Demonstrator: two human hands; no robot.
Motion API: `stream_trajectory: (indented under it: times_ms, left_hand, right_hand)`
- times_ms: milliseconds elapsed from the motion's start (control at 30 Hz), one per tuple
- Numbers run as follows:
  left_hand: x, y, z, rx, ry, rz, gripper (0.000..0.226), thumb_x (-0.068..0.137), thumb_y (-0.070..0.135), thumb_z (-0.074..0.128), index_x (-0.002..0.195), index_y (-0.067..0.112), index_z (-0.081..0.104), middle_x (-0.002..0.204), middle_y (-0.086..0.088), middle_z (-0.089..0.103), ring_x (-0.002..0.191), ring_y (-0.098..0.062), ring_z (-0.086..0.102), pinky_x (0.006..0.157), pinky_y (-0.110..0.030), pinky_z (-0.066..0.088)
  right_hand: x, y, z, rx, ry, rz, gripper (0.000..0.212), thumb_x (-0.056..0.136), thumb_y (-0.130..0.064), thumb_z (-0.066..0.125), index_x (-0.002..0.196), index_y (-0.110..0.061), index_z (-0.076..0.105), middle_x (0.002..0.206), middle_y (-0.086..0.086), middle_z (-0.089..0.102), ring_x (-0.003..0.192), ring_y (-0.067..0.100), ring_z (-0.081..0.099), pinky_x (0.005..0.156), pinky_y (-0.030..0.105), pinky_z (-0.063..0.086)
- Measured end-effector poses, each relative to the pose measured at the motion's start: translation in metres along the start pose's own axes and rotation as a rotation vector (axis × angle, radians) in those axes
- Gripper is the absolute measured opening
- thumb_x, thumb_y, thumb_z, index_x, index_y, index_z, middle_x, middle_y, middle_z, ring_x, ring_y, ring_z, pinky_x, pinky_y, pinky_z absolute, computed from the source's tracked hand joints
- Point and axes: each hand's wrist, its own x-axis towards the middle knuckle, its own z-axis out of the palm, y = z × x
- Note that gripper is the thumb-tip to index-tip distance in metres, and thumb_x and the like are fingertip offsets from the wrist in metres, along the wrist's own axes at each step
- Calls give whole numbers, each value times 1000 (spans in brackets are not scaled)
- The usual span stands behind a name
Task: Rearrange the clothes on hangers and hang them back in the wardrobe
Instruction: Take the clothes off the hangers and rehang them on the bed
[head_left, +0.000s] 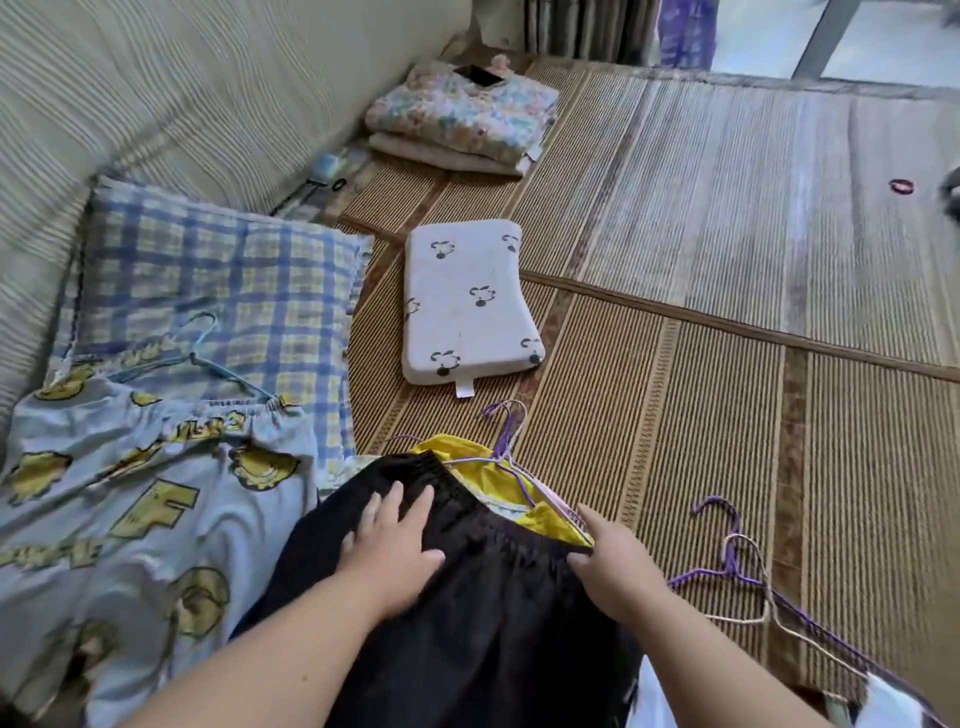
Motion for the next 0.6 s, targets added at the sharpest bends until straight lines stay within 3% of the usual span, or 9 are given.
stream_trajectory:
  times_ms: [133,233,367,600]
  left_hand:
    - [-51,21,16,37,10,110,69,95,40,44,150,35,4,159,4,-9,147,-19,-8,116,-45,15]
    - [-101,38,16,47,27,188,66,95,37,43,150,34,7,159,6,-6,147,-15,-7,117,-44,13]
    - [-181,56,8,8,128,276,65,94,39,43,150,34,11,159,8,2,146,-12,-2,118,-42,13]
    - [-348,84,55,24,181,458,63,92,40,47,148,36,18,157,10,11,145,-10,9,116,-37,15]
  right_hand:
    - [-47,6,-7,-89,8,-112,63,86,-36,52,144,-37,28,138,-3,42,122,19,47,98,41,44]
    - [-95,14,-14,-185,79,-197,60,84,-36,49,140,-42,30,140,-10,40,129,16,40,103,42,39]
    - [-176,24,-25,-293,179,-277,62,86,-33,50,143,-41,27,149,-7,30,138,18,29,111,42,29]
    - [-359,92,-14,-283,348,-264,58,88,-34,52,141,-40,30,149,-5,29,135,20,31,106,39,28]
